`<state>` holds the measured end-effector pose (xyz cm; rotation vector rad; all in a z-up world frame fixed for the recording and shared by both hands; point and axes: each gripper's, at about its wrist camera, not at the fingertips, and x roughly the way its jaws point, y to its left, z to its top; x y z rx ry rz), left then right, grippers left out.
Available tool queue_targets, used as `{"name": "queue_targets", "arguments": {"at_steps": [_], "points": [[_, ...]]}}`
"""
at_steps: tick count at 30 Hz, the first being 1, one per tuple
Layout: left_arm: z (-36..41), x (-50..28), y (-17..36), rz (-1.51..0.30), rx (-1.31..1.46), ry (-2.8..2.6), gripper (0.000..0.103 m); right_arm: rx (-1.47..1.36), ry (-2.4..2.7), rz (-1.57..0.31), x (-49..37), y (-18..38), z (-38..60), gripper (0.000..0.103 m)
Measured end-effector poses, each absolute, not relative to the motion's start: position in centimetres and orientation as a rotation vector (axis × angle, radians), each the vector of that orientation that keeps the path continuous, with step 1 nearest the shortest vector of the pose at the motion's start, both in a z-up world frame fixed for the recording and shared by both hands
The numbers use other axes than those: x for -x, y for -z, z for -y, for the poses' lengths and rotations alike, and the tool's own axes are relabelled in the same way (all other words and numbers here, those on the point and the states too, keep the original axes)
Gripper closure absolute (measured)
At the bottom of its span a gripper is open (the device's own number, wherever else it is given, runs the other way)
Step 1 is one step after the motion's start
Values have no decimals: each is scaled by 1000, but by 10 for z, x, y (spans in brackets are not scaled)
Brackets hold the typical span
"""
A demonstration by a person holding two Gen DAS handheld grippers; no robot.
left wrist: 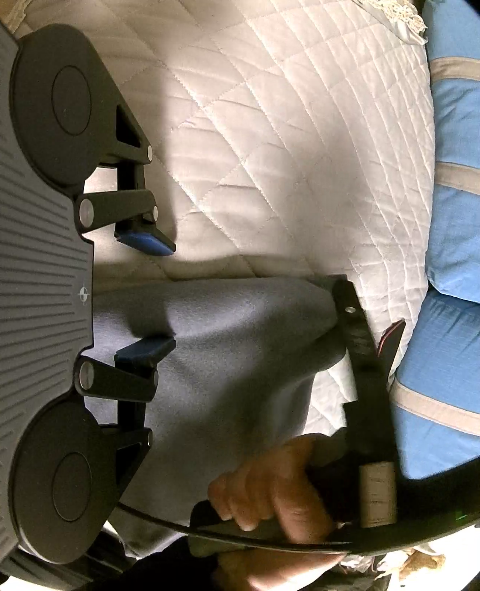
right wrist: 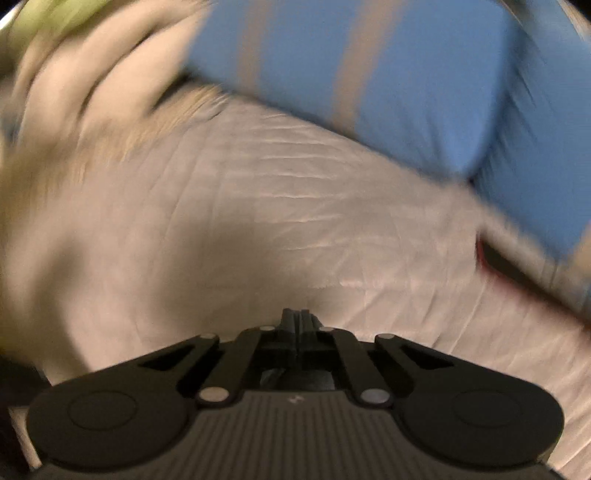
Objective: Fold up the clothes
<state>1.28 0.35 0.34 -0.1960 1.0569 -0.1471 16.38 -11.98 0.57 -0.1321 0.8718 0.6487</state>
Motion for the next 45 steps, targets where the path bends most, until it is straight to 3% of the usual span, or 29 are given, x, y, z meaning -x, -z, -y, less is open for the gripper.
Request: {"name": "queue_targets", "arguments": {"at_steps": [5, 11, 13, 14, 15, 16, 22, 26, 27, 28, 39, 45], "points": [[-2, -11, -2, -1061, 189, 146, 55, -206, -602, -948, -186, 0, 150, 102], [-3, -10, 0, -1064, 202, 147, 55, -277, -577, -915, -197, -7, 155, 102], [-4, -10, 0, -1065, 199, 145, 55, -238, -617, -889, -193, -13, 152, 93], [-3, -10, 0, -1066, 200, 144, 55, -209, -644, -878, -190, -17, 149, 82], [-2, -9, -1, -1067, 200, 143, 55, -181, -671, -867, -187, -20, 146, 62], [-3, -10, 0, -1067, 200, 143, 55, -132, -696, -851, -183, -23, 141, 55], [-1, -19, 0, -1067, 199, 143, 55, 324, -778, -763, -148, -20, 89, 47], [0, -19, 0, -1067, 195, 144, 55, 542, -719, -741, -139, 1, 66, 52], [0, -19, 0, -1068, 194, 144, 55, 558, -696, -752, -142, 6, 64, 86], [0, -19, 0, -1068, 194, 144, 55, 546, -679, -767, -146, 9, 65, 90], [4, -20, -2, -1075, 172, 147, 55, -371, -655, -984, -201, 10, 154, 95], [3, -19, -1, -1076, 175, 146, 55, -605, -557, -1069, -216, 33, 162, 95]]}}
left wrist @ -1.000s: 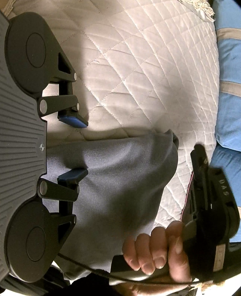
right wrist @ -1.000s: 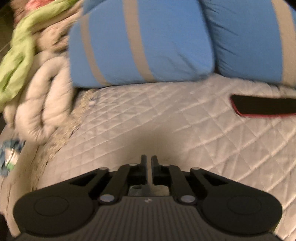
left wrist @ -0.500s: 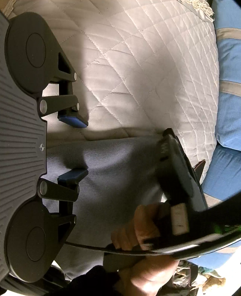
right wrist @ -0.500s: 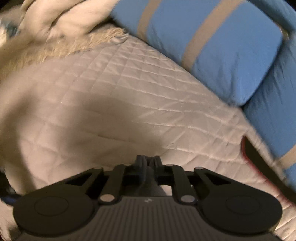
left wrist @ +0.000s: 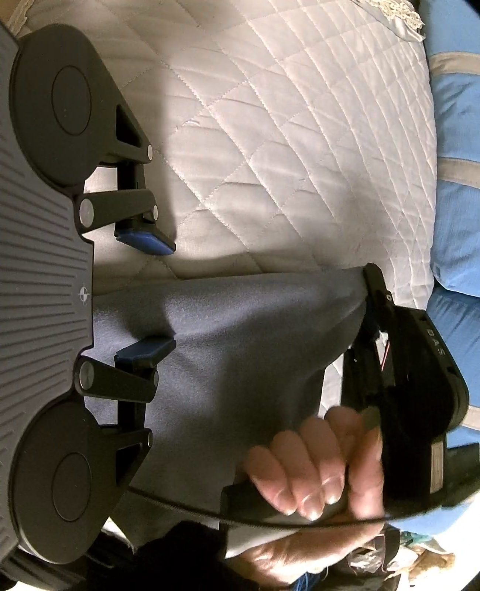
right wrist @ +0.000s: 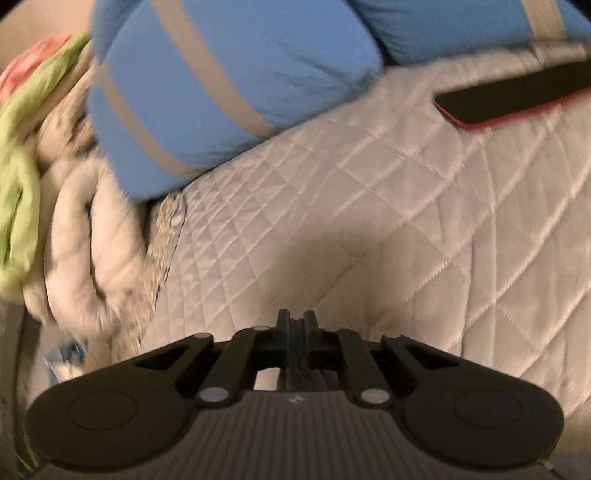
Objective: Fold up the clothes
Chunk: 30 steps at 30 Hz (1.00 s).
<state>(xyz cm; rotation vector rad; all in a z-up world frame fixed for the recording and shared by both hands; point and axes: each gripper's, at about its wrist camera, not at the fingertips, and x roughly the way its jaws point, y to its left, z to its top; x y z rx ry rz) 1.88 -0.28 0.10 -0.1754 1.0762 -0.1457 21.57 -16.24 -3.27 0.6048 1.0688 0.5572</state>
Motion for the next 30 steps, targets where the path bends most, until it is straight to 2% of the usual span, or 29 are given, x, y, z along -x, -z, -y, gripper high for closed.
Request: {"name": "queue_targets", "arguments": {"at_steps": [3, 8, 9, 10, 12, 16, 18, 19, 20, 21, 22, 25, 30], "points": [[3, -18, -1, -1077, 174, 148, 55, -653, -510, -1055, -220, 38, 164, 102], [2, -14, -3, -1078, 184, 151, 55, -572, -545, -1036, -224, 28, 159, 97], [3, -14, -3, -1079, 185, 151, 55, -538, -568, -1030, -222, 24, 159, 81], [3, -14, -3, -1080, 186, 151, 55, -505, -595, -1024, -220, 20, 158, 55], [2, -14, -3, -1081, 186, 151, 55, -435, -656, -1011, -217, 13, 157, 39], [1, -15, -3, -1082, 190, 152, 55, -276, -784, -1035, -210, 9, 149, 36], [1, -15, -3, -1082, 189, 151, 55, -190, -806, -1050, -208, 12, 143, 36], [1, -16, -3, -1082, 188, 151, 55, -160, -797, -1060, -207, 15, 141, 42], [1, -16, -3, -1082, 188, 151, 55, -150, -782, -1077, -208, 19, 140, 56], [1, -16, -3, -1082, 190, 151, 55, -165, -772, -1090, -209, 24, 140, 81], [1, -16, -2, -1081, 191, 151, 55, -202, -761, -1095, -210, 28, 143, 87], [2, -15, -2, -1078, 184, 150, 55, -344, -715, -1101, -213, 39, 155, 92], [4, -21, -1, -1078, 181, 148, 55, -609, -602, -1136, -222, 60, 175, 95]]}}
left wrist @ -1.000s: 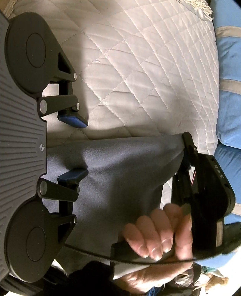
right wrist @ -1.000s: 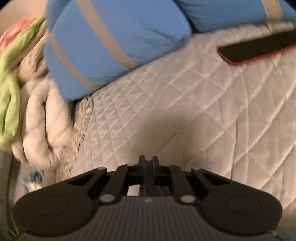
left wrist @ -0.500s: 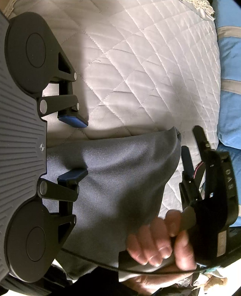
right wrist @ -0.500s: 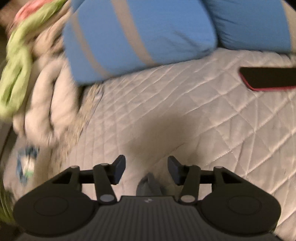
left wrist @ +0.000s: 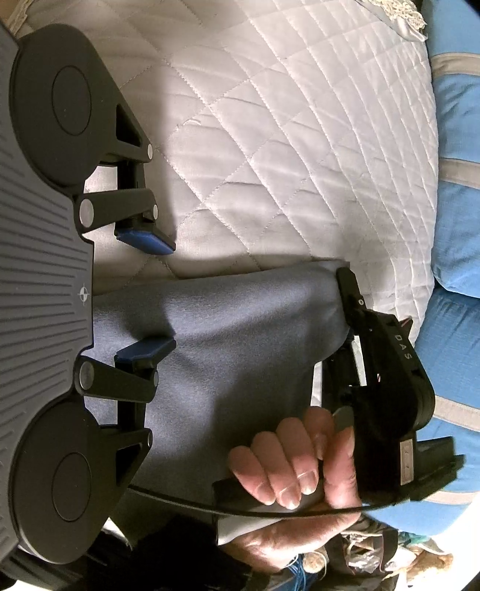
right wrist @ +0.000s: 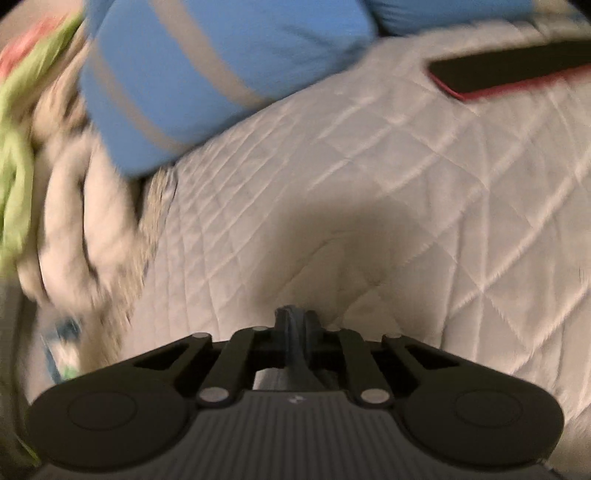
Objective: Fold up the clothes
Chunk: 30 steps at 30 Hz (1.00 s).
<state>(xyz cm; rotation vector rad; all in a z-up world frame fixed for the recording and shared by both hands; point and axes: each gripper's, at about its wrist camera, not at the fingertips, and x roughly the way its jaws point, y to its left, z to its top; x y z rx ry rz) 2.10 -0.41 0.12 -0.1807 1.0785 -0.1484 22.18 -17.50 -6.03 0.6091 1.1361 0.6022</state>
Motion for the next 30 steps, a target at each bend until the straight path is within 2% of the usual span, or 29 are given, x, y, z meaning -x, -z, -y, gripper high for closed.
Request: {"name": "queue_targets", "arguments": {"at_steps": [5, 7, 10, 15, 19, 23, 25, 27, 30], "points": [[-2, -21, 1, -1079, 195, 154, 55, -736, -550, -1191, -227, 72, 178, 94], [-5, -20, -1, -1080, 209, 160, 55, -756, -559, -1198, -226, 68, 180, 82], [-11, -20, -4, -1087, 257, 167, 55, -700, -575, -1138, -217, 47, 189, 43], [-23, -25, -4, -1086, 333, 170, 55, -580, -631, -1030, -180, 4, 220, 22], [-30, -30, -6, -1085, 371, 176, 55, -500, -637, -976, -139, -20, 264, 13], [-42, -35, -10, -1079, 446, 202, 54, -447, -583, -933, -104, -32, 311, 9], [-51, -37, -11, -1063, 510, 217, 50, -423, -552, -910, -87, -36, 335, 2], [-58, -39, -8, -1071, 572, 228, 46, -414, -521, -896, -73, -38, 360, 1], [-63, -43, -1, -1088, 623, 232, 46, -419, -451, -897, -59, -34, 395, 0]]}}
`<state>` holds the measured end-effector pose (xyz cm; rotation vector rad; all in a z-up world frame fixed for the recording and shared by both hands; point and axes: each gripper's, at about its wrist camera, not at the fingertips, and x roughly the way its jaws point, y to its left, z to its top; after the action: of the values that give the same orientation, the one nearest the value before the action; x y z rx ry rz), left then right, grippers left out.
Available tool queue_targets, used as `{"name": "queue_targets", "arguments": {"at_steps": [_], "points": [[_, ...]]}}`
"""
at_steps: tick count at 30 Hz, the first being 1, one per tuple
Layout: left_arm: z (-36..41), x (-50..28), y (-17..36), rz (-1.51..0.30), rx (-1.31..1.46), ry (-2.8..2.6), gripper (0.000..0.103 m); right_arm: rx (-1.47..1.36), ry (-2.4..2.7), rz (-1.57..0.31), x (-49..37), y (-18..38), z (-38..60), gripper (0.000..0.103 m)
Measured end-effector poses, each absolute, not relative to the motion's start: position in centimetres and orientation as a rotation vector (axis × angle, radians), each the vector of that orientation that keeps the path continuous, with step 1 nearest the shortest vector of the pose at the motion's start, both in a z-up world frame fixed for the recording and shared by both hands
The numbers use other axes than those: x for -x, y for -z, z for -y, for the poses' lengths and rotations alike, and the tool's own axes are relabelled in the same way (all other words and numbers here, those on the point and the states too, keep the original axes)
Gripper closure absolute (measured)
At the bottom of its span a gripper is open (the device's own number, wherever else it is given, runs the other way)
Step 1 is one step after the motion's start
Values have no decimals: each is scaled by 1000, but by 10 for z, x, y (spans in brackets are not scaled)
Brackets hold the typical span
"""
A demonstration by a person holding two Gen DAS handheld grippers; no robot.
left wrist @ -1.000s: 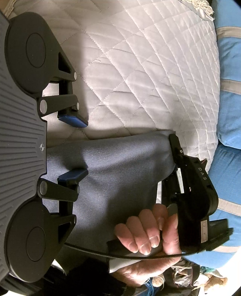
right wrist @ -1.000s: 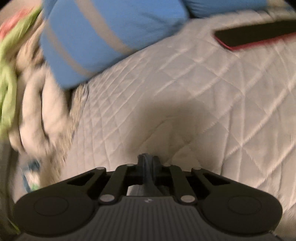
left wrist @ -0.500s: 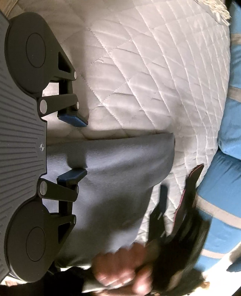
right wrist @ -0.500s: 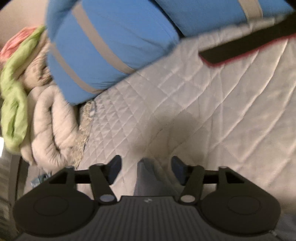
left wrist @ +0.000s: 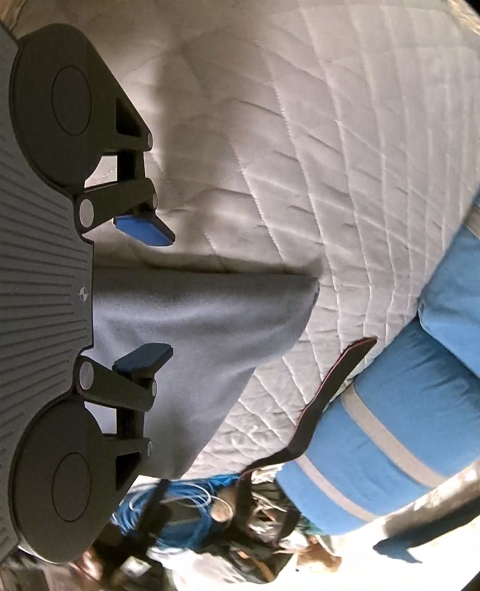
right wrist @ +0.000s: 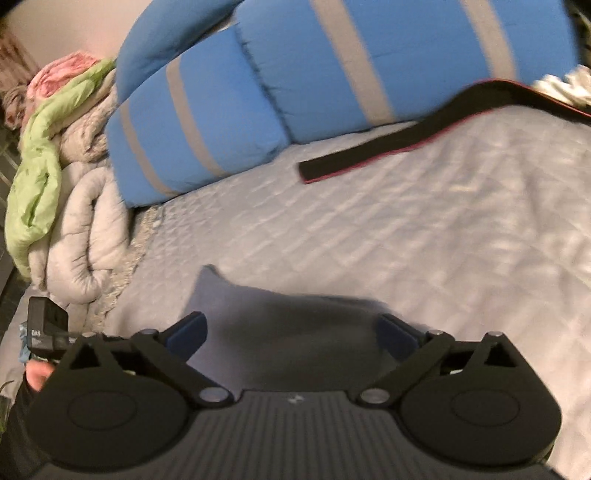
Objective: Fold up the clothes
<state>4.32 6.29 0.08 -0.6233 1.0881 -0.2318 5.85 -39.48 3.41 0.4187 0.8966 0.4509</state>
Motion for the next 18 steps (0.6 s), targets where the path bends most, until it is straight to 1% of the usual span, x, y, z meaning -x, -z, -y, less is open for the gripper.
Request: {"name": "queue_targets", "arguments": {"at_steps": [3, 5, 6, 7, 8, 9, 10, 12, 13, 16, 17, 18], "points": [[-61, -43, -3, -1064, 611, 224, 46, -423, -365, -846, -46, -30, 424, 1], [-60, -42, -8, -1029, 599, 225, 46, -428, -353, -787, -35, -31, 434, 9], [-59, -42, -10, -1011, 595, 224, 46, -415, -358, -751, -30, -32, 435, 22], [-58, -42, -12, -997, 593, 221, 46, -380, -364, -721, -25, -33, 432, 42], [-57, -43, -14, -983, 591, 219, 46, -325, -373, -702, -21, -34, 425, 52], [-55, -43, -15, -970, 588, 216, 46, -268, -382, -689, -18, -34, 417, 68], [-54, -44, -17, -962, 588, 216, 46, -216, -397, -674, -15, -34, 408, 82], [-51, -46, -18, -957, 586, 220, 46, -135, -448, -645, -10, -32, 391, 89], [-50, -47, -18, -957, 582, 222, 46, -93, -472, -634, -9, -31, 381, 90], [-48, -49, -16, -962, 571, 213, 46, 11, -461, -654, -16, -21, 356, 91], [-48, -50, -15, -964, 569, 209, 46, 36, -428, -678, -20, -16, 351, 85], [-48, -50, -15, -963, 570, 207, 46, 51, -391, -704, -26, -9, 349, 85]]}}
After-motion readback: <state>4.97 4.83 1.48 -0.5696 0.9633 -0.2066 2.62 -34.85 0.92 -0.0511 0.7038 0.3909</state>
